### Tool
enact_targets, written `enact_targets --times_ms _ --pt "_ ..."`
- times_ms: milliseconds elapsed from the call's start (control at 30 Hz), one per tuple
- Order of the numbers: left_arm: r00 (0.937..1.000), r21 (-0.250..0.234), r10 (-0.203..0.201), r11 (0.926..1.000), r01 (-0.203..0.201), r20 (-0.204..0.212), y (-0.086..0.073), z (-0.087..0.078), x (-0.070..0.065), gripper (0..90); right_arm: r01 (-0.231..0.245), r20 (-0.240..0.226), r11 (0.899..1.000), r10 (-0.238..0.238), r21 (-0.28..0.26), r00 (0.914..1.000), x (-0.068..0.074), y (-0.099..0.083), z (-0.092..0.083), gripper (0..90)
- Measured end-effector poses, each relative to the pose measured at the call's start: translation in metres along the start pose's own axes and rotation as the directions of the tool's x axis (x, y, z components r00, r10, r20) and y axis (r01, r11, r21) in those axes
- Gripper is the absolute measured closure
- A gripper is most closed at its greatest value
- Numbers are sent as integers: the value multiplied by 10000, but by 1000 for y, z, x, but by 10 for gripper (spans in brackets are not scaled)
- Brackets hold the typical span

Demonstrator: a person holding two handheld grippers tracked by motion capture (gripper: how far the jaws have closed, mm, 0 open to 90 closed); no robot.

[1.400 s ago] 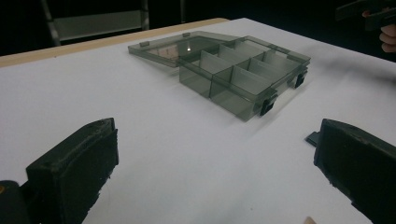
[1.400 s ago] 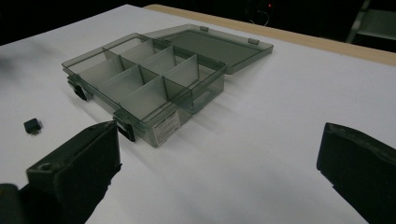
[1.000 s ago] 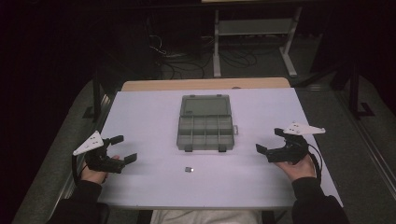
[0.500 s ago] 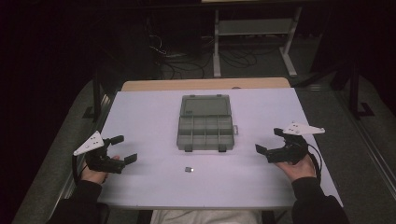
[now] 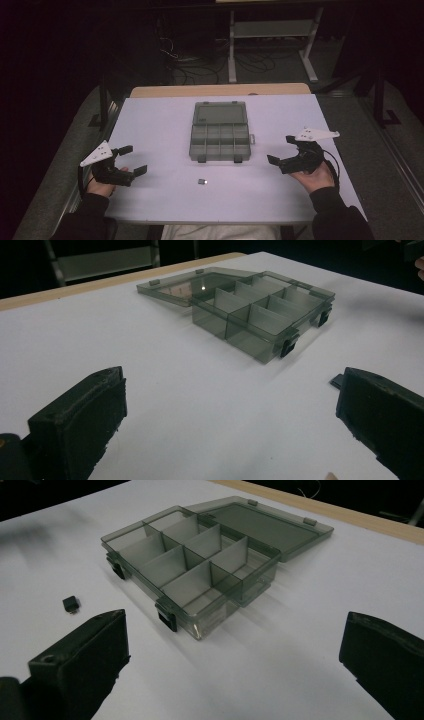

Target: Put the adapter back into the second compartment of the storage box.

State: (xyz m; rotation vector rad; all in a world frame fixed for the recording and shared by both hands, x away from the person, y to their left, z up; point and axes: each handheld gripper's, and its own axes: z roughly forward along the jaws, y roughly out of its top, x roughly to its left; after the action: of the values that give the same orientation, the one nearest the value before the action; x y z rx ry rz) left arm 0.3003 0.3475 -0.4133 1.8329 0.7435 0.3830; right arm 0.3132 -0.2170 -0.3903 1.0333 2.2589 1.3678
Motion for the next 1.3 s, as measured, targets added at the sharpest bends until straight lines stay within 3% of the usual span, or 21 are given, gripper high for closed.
enact_targets --times_ms 600,667,1133,1300 --pt "10000 22 31 10000 -31 -25 0 0 0 0 548 -497 9984 -541 129 9973 14 26 5 0" --pt "10000 15 35 10000 -35 -17 0 0 0 0 811 -695 9965 -795 214 9944 20 33 10 0" --pt "10000 31 54 10000 -54 11 0 0 0 0 1357 -1262 9894 -1282 525 9837 38 42 27 0" --pt "10000 27 36 10000 -36 9 0 0 0 0 1701 -1648 9839 -1591 552 9734 51 49 33 0"
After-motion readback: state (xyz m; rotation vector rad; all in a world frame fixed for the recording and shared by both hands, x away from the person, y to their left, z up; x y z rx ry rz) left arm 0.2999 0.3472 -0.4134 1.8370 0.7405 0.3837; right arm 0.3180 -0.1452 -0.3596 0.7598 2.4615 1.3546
